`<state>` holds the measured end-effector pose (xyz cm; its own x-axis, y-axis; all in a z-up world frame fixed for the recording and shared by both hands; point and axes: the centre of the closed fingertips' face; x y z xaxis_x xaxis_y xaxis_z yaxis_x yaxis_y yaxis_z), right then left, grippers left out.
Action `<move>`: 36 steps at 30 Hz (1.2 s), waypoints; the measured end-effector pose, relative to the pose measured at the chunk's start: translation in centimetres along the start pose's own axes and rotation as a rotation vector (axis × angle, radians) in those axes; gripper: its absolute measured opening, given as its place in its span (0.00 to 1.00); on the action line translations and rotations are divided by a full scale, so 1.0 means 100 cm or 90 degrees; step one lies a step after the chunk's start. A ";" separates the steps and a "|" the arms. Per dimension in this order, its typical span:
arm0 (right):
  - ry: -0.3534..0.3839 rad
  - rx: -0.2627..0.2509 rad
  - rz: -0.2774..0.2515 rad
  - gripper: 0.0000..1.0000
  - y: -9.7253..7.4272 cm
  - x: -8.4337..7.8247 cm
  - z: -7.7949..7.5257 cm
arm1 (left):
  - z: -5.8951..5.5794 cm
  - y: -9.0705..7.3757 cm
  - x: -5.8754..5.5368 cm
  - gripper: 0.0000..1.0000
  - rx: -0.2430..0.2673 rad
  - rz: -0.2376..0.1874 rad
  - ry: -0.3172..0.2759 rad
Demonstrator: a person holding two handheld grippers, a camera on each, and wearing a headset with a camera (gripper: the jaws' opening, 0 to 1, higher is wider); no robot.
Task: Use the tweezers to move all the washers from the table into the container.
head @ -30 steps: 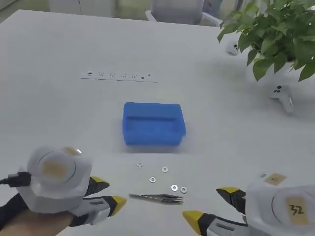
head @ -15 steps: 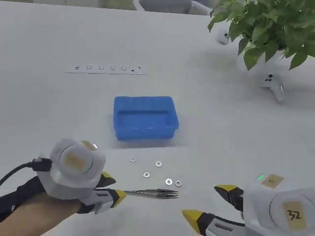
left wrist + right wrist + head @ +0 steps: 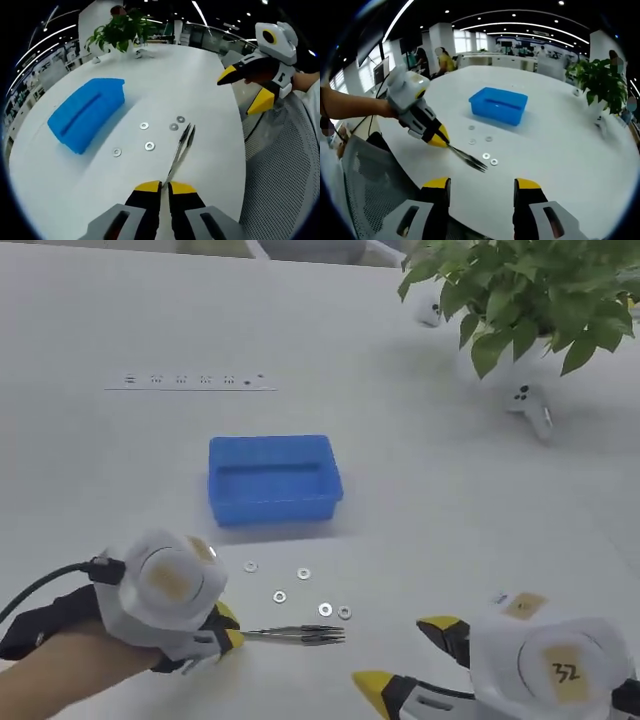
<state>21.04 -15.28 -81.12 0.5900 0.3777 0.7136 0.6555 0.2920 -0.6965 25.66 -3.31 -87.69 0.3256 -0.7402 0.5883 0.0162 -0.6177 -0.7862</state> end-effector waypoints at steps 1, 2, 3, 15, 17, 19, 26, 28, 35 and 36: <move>-0.006 0.000 0.001 0.48 0.000 0.000 0.001 | -0.002 0.001 0.000 0.01 -0.005 0.003 0.003; -0.008 0.000 0.001 0.48 0.000 -0.001 0.001 | -0.004 0.002 0.001 0.01 -0.012 0.001 0.005; -0.010 0.000 0.001 0.48 0.000 -0.001 0.001 | -0.005 0.003 0.001 0.00 -0.016 0.000 0.009; -0.015 0.010 -0.015 0.48 -0.002 0.004 0.004 | -0.024 -0.011 0.017 0.00 -0.025 -0.013 0.059; -0.019 0.010 -0.015 0.48 -0.003 0.004 0.005 | -0.030 -0.019 0.027 0.00 -0.020 -0.026 0.079; -0.023 0.013 -0.017 0.47 -0.003 0.005 0.006 | -0.035 -0.026 0.036 0.00 -0.019 -0.035 0.092; -0.010 0.030 -0.026 0.42 -0.005 0.007 0.009 | -0.054 -0.035 0.063 0.00 -0.022 -0.051 0.146; -0.002 0.033 -0.028 0.42 -0.005 0.008 0.009 | -0.057 -0.035 0.069 0.00 -0.022 -0.053 0.154; -0.013 0.042 -0.032 0.35 -0.007 0.009 0.013 | -0.064 -0.037 0.091 0.00 -0.022 -0.068 0.183; -0.015 0.043 -0.032 0.35 -0.007 0.009 0.013 | -0.066 -0.037 0.094 0.00 -0.024 -0.069 0.189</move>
<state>20.53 -14.01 -80.11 0.5451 0.3809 0.7468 0.6509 0.3692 -0.6634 22.47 -9.74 -77.97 0.0334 -0.7110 0.7024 -0.0003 -0.7028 -0.7114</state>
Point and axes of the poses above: the centre of the closed fingertips' face, and the gripper's own axes: y roughly forward along the fingers, z roughly to its left, x roughly out of its top, and after that the axes turned 11 degrees about -x, right-handed
